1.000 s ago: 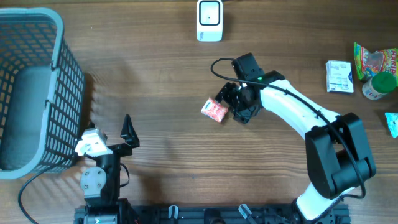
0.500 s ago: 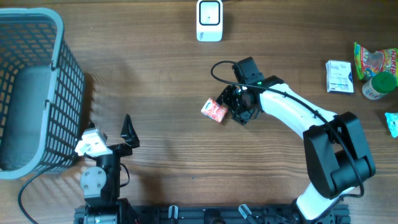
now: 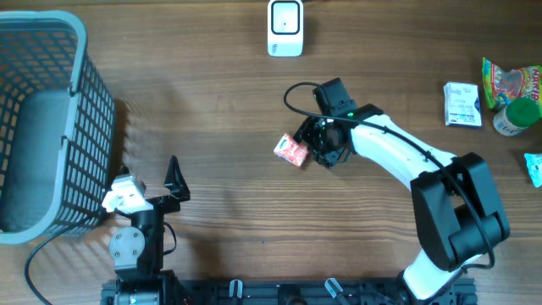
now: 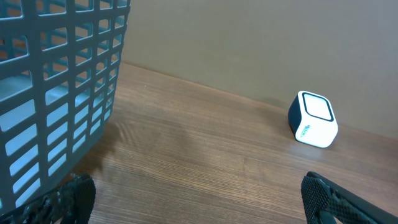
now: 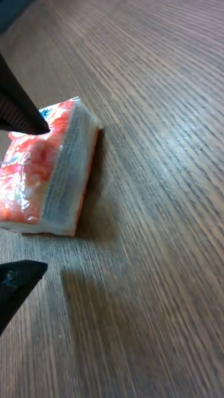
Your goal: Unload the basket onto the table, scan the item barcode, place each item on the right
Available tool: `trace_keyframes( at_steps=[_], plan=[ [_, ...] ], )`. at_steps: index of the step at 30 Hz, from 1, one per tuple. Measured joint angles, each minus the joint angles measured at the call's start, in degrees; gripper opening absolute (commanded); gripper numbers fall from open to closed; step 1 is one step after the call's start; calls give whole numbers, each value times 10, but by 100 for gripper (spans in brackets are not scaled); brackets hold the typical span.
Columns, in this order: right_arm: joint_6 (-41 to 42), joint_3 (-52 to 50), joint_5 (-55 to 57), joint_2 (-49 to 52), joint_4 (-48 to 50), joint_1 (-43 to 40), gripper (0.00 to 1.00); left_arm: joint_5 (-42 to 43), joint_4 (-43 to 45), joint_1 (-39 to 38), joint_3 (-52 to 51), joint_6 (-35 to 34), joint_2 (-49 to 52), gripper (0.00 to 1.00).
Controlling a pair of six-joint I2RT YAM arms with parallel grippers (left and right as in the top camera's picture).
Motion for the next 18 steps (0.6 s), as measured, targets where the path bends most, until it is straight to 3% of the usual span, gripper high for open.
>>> trace_keyframes(
  at_steps=[4, 7, 9, 18],
  plan=[
    [-1, 0, 4, 16, 4, 10, 41, 0, 0, 0, 0, 0, 0, 100],
    [-4, 0, 1, 27, 10, 10, 16, 0, 0, 0, 0, 0, 0, 100],
    [-2, 1, -1, 28, 10, 10, 7, 0, 0, 0, 0, 0, 0, 100],
    [-4, 2, -16, 25, 8, 9, 4, 0, 0, 0, 0, 0, 0, 100]
  ],
)
